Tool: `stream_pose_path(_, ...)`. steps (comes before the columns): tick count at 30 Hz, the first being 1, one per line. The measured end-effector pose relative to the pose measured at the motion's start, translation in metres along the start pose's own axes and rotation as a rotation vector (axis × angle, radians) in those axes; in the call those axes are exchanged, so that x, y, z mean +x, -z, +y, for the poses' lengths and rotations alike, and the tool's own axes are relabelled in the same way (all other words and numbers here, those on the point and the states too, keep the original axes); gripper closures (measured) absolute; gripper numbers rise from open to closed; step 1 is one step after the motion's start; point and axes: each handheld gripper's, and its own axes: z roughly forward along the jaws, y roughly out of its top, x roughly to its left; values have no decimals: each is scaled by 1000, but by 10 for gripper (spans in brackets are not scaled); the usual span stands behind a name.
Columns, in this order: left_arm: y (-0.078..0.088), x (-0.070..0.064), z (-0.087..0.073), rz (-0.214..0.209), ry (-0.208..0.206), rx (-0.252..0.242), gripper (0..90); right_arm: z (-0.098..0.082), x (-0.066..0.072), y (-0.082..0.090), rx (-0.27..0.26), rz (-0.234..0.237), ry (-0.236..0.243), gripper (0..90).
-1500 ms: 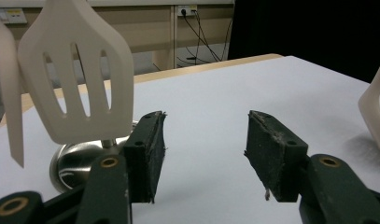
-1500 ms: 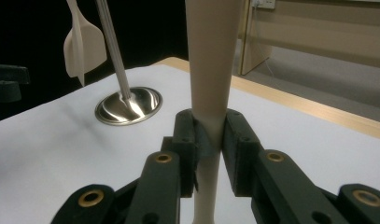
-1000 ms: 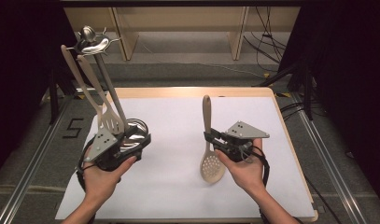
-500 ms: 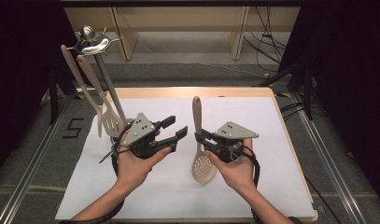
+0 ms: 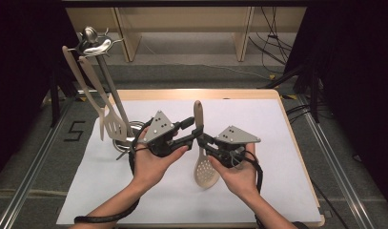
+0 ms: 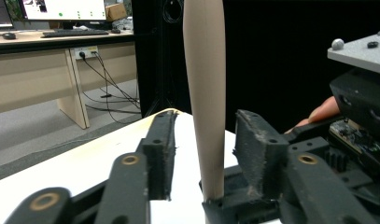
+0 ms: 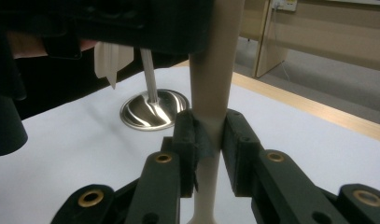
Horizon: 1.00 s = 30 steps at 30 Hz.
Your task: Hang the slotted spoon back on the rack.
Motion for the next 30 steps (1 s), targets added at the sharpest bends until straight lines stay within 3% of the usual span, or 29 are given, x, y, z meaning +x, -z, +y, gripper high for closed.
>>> stream_pose_path(7,0,-1,3,9,-20,0,705,0,5,-2,6,-8,26,769)
stream_pose_path(9,0,-1,4,9,-19,-2,717,0,7,-1,17,-17,4,769)
stream_pose_path(10,0,-1,4,11,-16,-6,721,0,6,-2,9,-14,27,768)
stream_pose_path(13,1,-3,5,9,-4,-10,735,2,7,-2,9,-24,22,768)
stream_pose_path(16,2,-5,8,12,-21,-15,740,3,7,-2,-11,-27,57,767)
stream_pose_path(18,3,-5,9,13,-25,-21,742,5,7,-1,-15,-30,59,766)
stream_pose_path(19,4,-5,10,14,-20,-25,742,5,10,-1,-14,-31,34,765)
stream_pose_path(22,6,-4,11,8,-17,-31,743,8,8,-1,-27,-28,65,758)
stream_pose_path(23,6,-3,12,12,-17,-32,744,8,9,-1,-27,-20,51,743)
stream_pose_path(24,7,-3,12,14,-16,-33,744,9,8,-1,-26,-28,68,711)
stream_pose_path(30,15,9,14,32,-3,-46,745,7,6,1,-25,-18,65,578)
